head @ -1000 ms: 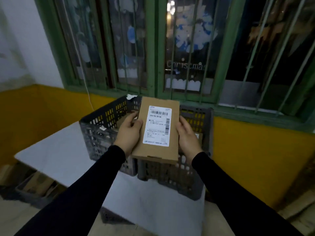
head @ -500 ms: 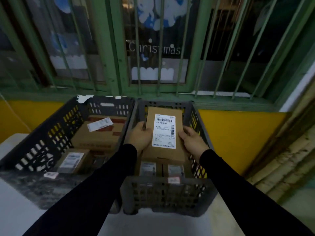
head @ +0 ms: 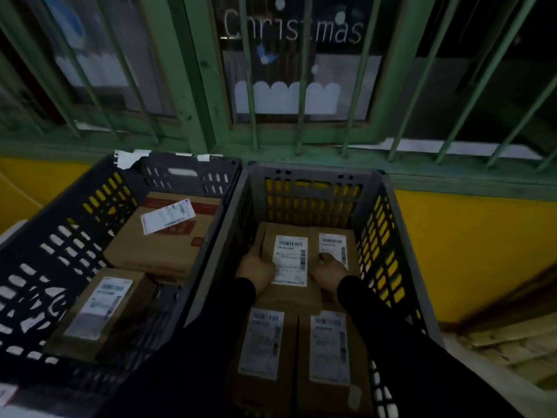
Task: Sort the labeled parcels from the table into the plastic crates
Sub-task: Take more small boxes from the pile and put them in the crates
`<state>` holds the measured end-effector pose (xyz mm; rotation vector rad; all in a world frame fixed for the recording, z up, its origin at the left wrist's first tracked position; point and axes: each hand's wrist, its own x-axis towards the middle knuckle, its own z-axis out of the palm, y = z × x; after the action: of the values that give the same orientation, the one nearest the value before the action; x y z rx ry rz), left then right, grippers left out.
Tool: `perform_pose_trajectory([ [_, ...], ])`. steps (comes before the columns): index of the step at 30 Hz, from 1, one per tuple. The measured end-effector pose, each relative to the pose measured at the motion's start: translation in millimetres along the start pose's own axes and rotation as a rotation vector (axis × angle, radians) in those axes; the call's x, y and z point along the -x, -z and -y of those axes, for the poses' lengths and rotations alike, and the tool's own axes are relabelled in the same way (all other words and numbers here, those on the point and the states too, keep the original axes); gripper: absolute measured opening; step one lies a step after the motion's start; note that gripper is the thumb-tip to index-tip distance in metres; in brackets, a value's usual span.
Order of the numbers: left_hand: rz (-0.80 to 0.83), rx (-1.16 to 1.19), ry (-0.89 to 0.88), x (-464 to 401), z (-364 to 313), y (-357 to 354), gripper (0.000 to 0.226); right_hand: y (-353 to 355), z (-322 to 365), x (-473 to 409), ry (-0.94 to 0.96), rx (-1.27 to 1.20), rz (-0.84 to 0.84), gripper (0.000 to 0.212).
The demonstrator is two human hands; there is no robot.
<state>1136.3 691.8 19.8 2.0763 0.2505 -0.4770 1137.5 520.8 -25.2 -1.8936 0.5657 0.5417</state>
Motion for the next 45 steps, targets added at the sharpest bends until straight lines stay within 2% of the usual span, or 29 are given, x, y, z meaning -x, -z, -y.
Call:
perform_pose_trajectory([
  [3,0.044,-0.011,0.028,-28.1,7.9,-9.0,0.070,-6.6,-4.7,-22.9,-0.010,-0.003,-0.013,0.060],
  [7,0.013,-0.078,-0.003,-57.6,15.6,-19.0,0.068,-19.1,-5.5,-45.3,0.051,-0.048,-0.089,0.060],
  [10,-0.036,-0.286,-0.074,-66.6,19.0,-24.4,0.066,-29.9,-5.5,-56.2,0.101,-0.041,-0.118,0.058],
  [15,0.014,-0.728,-0.087,-57.5,35.3,-32.6,0.066,-39.6,-5.7,-57.6,0.140,0.021,-0.141,0.057],
  [19,0.006,-0.911,-0.085,-49.1,38.3,-37.3,0.068,-41.6,-5.3,-55.3,0.146,0.088,-0.129,0.057],
  [25,0.048,-1.008,-0.051,-49.3,36.2,-36.6,0.072,-40.6,-3.8,-53.1,0.126,0.060,-0.085,0.059],
  [29,0.099,-0.901,-0.014,-47.7,26.0,-29.3,0.066,-29.1,3.7,-42.0,0.147,0.006,-0.103,0.049],
  [32,0.071,-0.762,-0.077,-36.6,4.4,-15.2,0.059,-12.8,17.1,-26.7,0.173,-0.026,-0.164,0.035],
  [33,0.044,-0.686,-0.118,-30.4,-6.5,-8.7,0.056,-8.0,22.1,-20.7,0.186,-0.034,-0.198,0.031],
  [35,0.002,-0.514,-0.219,-15.9,-29.7,6.2,0.051,2.8,32.4,-5.9,0.208,-0.078,-0.269,0.036],
  [39,-0.064,-0.061,-0.378,29.5,-70.8,34.3,0.045,24.8,50.5,43.3,0.300,-0.331,-0.365,0.044],
  [42,-0.083,0.257,-0.455,66.5,-97.0,51.4,0.042,39.9,59.1,91.4,0.404,-0.454,-0.439,0.037],
  [45,-0.017,0.492,-0.522,103.8,-115.7,62.9,0.040,52.3,62.2,151.7,0.500,-0.647,-0.543,0.018],
])
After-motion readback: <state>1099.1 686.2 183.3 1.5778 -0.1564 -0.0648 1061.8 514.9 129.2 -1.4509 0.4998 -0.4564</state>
